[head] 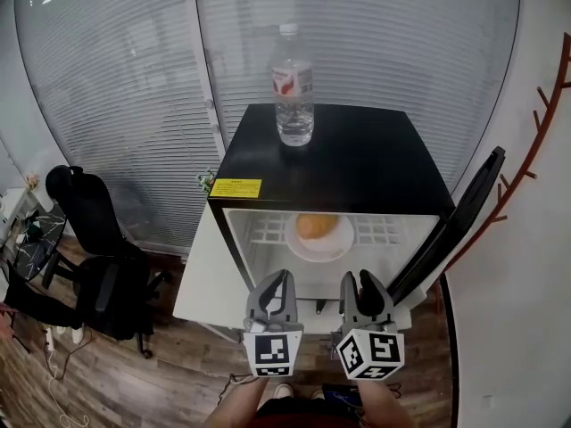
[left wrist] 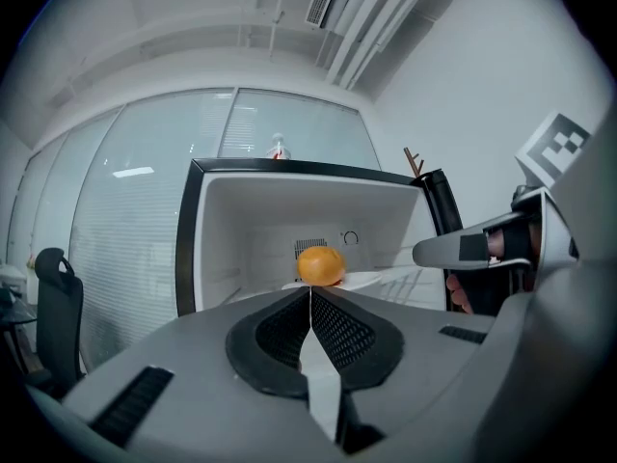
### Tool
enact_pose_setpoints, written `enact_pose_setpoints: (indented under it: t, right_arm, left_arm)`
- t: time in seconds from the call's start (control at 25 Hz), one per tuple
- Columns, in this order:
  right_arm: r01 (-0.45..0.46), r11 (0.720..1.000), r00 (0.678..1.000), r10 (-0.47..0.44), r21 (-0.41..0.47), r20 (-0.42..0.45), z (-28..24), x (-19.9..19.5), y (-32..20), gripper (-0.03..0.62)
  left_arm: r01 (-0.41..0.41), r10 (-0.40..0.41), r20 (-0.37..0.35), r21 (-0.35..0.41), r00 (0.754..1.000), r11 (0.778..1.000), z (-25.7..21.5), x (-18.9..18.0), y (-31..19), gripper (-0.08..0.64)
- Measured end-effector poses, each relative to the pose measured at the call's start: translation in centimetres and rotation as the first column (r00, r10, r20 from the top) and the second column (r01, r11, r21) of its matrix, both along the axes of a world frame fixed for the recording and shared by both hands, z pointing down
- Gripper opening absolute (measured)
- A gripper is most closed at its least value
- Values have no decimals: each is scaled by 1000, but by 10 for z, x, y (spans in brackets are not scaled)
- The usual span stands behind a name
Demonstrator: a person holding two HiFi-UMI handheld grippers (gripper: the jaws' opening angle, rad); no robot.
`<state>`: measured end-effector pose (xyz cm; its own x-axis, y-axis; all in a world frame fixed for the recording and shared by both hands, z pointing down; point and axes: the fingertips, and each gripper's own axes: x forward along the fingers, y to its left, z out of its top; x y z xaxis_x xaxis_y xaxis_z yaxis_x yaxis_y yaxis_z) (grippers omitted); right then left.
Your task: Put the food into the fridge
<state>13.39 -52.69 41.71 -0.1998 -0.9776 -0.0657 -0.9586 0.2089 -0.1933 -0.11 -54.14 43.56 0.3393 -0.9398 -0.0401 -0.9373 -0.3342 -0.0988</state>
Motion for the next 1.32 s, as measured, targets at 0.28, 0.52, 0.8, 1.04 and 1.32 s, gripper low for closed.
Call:
enact_pose_setpoints:
  t: [0.28, 0.52, 0.8, 1.04, 1.32]
  right_arm:
    - [22, 996, 978, -4, 85, -210, -3, -5, 4, 40]
    - [35, 997, 969, -16, 74, -246, -1, -7, 3, 34]
    - [34, 997, 969, -15, 73, -246, -2, -9, 0, 34]
    - [42, 996, 965, -20, 78, -263, -3, -12, -1, 34]
    - [46, 996, 964, -25, 75, -265, -4, -11, -3, 34]
  left_arm:
    - [4, -4, 1, 7, 1000, 1000, 1, 6, 7, 30]
    - [3, -3, -3, 15, 1000, 1000, -1, 12, 9, 30]
    - [6, -6, 3, 19, 1000, 1000, -2, 13, 9, 29]
    - [6, -6, 3, 17, 1000, 1000, 0, 14, 8, 29]
    - [-3, 3, 3, 21, 1000, 1000, -4, 16, 8, 30]
